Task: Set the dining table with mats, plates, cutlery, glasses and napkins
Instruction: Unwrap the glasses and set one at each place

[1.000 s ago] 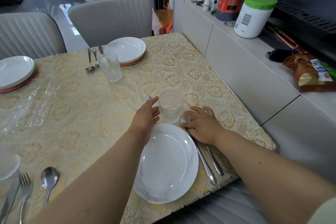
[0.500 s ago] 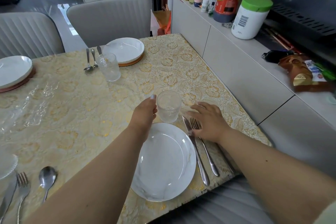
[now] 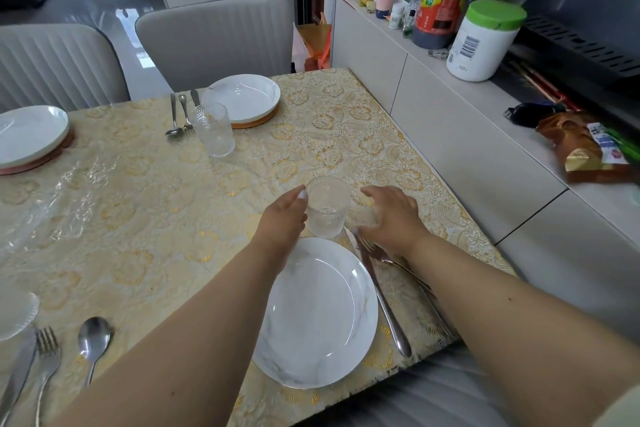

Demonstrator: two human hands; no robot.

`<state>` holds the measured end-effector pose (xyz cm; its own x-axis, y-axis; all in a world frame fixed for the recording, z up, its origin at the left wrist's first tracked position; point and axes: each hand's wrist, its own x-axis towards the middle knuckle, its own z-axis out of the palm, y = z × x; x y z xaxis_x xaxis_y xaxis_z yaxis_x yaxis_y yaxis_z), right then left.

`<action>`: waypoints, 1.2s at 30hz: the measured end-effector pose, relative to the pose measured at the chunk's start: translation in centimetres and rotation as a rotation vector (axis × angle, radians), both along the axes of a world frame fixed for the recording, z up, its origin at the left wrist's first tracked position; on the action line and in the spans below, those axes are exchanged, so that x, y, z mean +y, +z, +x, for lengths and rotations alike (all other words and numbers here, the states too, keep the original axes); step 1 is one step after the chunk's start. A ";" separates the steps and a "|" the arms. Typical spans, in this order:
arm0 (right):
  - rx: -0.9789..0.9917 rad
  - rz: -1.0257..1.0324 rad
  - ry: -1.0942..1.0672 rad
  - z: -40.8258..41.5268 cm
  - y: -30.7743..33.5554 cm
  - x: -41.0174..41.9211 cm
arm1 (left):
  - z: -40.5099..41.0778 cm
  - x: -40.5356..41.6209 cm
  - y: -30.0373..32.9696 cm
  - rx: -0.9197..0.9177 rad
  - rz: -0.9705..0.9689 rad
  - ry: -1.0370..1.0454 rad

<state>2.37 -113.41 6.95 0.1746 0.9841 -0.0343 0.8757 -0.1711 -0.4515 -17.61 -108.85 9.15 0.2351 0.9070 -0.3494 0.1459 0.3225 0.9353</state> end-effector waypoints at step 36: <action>0.251 0.434 0.013 -15.3 7.4 1.3 | -14.9 -4.8 3.4 0.170 0.020 0.313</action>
<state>-12.95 -112.14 14.35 0.2007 0.9189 0.3396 0.7318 0.0898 -0.6756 -32.49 -113.65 12.59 -0.1152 0.9328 -0.3414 0.1971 0.3583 0.9126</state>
